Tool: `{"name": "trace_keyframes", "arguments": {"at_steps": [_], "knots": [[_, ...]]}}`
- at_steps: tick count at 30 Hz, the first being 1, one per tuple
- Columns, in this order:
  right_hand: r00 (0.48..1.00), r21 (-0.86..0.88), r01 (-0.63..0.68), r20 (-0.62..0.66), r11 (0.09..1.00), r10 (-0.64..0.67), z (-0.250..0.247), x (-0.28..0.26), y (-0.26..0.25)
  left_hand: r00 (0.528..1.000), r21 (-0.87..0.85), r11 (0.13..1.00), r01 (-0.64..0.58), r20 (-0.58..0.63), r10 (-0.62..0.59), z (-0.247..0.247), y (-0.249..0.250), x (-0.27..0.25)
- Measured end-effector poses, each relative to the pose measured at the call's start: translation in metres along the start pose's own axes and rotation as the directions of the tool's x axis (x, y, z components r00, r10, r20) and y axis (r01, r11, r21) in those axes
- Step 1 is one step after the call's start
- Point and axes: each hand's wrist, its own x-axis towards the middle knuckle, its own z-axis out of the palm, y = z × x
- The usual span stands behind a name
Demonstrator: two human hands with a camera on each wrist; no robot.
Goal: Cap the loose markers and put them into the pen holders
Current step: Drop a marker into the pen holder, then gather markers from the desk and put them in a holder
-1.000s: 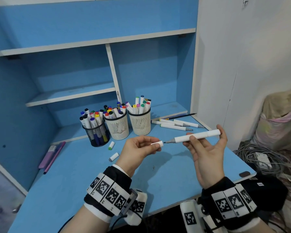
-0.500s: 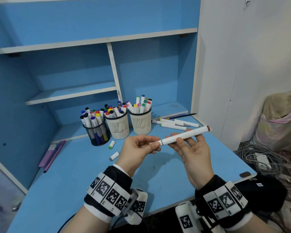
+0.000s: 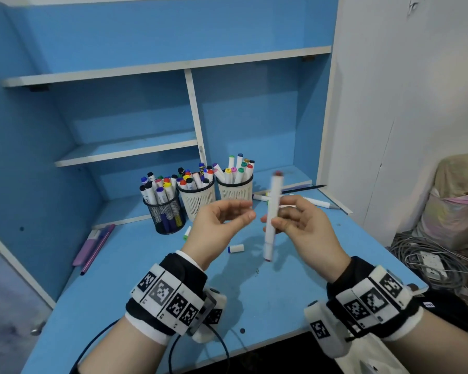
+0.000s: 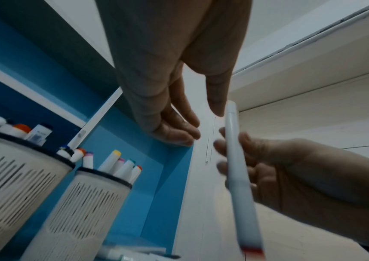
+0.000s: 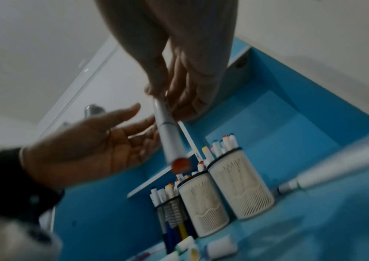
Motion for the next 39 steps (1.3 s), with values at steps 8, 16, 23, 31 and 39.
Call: {"name": "trace_keyframes", "arguments": {"at_steps": [8,16,23,31,39], "knots": [[0.974,-0.376,0.09,0.226,0.922,-0.003,-0.001,0.017,0.004,0.995,0.056,0.993,-0.099,0.033,0.097,-0.025,0.025,0.014],[0.972,-0.564,0.151,0.235,0.812,-0.017,-0.011,0.058,0.01,0.984,0.188,0.974,-0.126,-0.1,0.147,-0.042,0.029,0.04],[0.964,-0.872,0.055,0.173,0.486,0.202,-0.057,0.127,0.044,0.918,0.358,0.928,-0.106,-0.325,0.23,-0.065,0.027,0.085],[0.871,-0.986,0.078,0.14,0.149,0.471,-0.092,0.154,0.075,0.889,0.407,0.9,-0.158,-0.339,0.31,-0.065,0.027,0.112],[0.781,-0.976,0.217,0.159,-0.025,0.604,-0.097,0.16,0.072,0.878,0.466,0.865,-0.189,-0.315,0.361,-0.057,0.028,0.128]]}}
